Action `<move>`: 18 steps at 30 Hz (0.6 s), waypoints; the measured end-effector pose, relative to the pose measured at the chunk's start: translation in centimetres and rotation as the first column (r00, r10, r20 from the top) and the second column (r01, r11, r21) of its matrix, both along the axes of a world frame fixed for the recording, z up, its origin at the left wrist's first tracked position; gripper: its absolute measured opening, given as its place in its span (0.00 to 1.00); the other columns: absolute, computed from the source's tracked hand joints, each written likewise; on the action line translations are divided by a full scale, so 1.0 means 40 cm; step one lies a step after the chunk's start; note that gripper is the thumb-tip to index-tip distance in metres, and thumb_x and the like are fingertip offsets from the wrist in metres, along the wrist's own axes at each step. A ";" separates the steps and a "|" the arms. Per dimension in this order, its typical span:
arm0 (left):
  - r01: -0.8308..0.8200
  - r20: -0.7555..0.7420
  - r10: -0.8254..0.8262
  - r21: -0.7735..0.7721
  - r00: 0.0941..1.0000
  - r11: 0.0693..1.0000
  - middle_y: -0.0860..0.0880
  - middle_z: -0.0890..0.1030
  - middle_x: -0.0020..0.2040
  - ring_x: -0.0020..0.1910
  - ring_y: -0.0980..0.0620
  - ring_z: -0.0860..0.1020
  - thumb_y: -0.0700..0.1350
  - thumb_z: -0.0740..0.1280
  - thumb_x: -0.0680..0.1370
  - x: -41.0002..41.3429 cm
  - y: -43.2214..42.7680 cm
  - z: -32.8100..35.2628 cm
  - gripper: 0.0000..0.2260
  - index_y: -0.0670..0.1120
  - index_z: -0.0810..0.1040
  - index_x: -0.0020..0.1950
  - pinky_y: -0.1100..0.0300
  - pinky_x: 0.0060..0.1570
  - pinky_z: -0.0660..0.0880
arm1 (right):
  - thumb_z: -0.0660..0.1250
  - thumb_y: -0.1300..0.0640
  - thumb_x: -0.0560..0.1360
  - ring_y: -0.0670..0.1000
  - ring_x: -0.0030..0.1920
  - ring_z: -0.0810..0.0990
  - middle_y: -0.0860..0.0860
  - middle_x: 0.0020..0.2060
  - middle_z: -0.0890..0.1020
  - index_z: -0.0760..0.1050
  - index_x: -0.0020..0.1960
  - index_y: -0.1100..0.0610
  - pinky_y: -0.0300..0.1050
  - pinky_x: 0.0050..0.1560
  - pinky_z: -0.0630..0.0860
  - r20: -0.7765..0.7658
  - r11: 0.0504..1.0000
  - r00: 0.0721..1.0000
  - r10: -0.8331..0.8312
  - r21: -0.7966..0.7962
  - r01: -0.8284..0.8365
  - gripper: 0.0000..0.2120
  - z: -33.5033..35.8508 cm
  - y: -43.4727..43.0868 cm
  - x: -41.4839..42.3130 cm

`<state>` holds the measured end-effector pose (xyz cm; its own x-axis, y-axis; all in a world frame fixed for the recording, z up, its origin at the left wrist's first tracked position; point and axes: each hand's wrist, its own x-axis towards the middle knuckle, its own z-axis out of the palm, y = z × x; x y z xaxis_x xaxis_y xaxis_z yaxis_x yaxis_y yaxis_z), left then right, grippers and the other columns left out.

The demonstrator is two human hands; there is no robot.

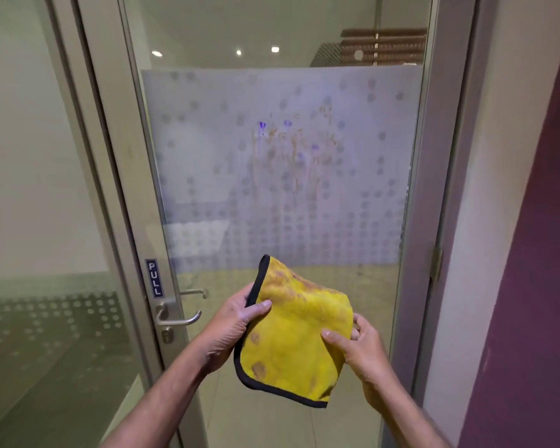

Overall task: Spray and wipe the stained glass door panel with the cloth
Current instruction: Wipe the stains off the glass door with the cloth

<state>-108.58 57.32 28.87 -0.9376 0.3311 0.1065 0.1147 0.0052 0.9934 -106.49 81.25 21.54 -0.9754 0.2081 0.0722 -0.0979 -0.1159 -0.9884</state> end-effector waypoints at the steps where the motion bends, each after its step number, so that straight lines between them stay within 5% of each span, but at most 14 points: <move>1: -0.002 -0.017 0.002 -0.008 1.000 1.000 0.46 0.85 0.62 0.62 0.42 0.83 0.43 0.69 0.81 -0.025 0.018 0.011 0.16 0.51 0.77 0.68 0.41 0.65 0.77 | 0.78 0.64 0.72 0.51 0.50 0.88 0.51 0.51 0.88 0.76 0.61 0.53 0.45 0.45 0.83 -0.014 1.000 1.000 -0.016 -0.006 0.016 0.22 0.003 0.011 -0.027; 8: -0.090 -0.147 0.082 -0.049 0.986 0.995 0.50 0.85 0.61 0.61 0.47 0.83 0.41 0.67 0.81 -0.194 0.092 0.110 0.15 0.52 0.78 0.68 0.51 0.61 0.80 | 0.75 0.64 0.74 0.51 0.46 0.87 0.52 0.45 0.88 0.81 0.53 0.54 0.45 0.44 0.83 -0.156 0.984 0.975 -0.159 0.052 0.169 0.10 0.063 0.077 -0.217; 10: -0.112 -0.186 0.101 -0.050 0.977 0.992 0.52 0.85 0.61 0.61 0.50 0.83 0.40 0.67 0.82 -0.235 0.103 0.135 0.15 0.52 0.78 0.67 0.56 0.58 0.80 | 0.77 0.57 0.73 0.53 0.41 0.83 0.52 0.39 0.85 0.81 0.48 0.52 0.54 0.44 0.80 -0.176 0.945 0.948 -0.266 0.144 0.292 0.07 0.085 0.089 -0.265; 12: -0.127 -0.213 0.116 -0.040 0.970 0.991 0.54 0.86 0.60 0.59 0.53 0.84 0.40 0.66 0.82 -0.275 0.113 0.154 0.15 0.53 0.79 0.66 0.59 0.55 0.80 | 0.77 0.54 0.73 0.52 0.33 0.76 0.48 0.30 0.77 0.80 0.47 0.51 0.50 0.37 0.73 -0.181 0.908 0.925 -0.334 0.200 0.367 0.06 0.117 0.094 -0.310; 15: -0.142 -0.254 0.140 0.011 0.957 0.990 0.56 0.86 0.58 0.57 0.54 0.84 0.39 0.66 0.82 -0.336 0.118 0.170 0.14 0.55 0.80 0.63 0.59 0.55 0.80 | 0.74 0.58 0.76 0.51 0.27 0.69 0.49 0.23 0.71 0.81 0.53 0.56 0.45 0.32 0.66 -0.218 0.897 0.899 -0.380 0.148 0.416 0.07 0.168 0.074 -0.375; 18: -0.116 -0.304 0.122 0.039 0.945 0.992 0.56 0.85 0.60 0.60 0.54 0.83 0.39 0.66 0.82 -0.391 0.128 0.177 0.15 0.54 0.79 0.66 0.61 0.56 0.79 | 0.72 0.56 0.78 0.52 0.30 0.79 0.50 0.29 0.84 0.74 0.64 0.58 0.44 0.33 0.74 -0.190 0.904 0.885 -0.424 -0.035 0.426 0.16 0.202 0.008 -0.427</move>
<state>-124.23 62.42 35.97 -0.8913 0.2136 0.3999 0.4127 0.0175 0.9107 -123.57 81.58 29.61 -0.7617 0.5984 0.2484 -0.3202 -0.0144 -0.9473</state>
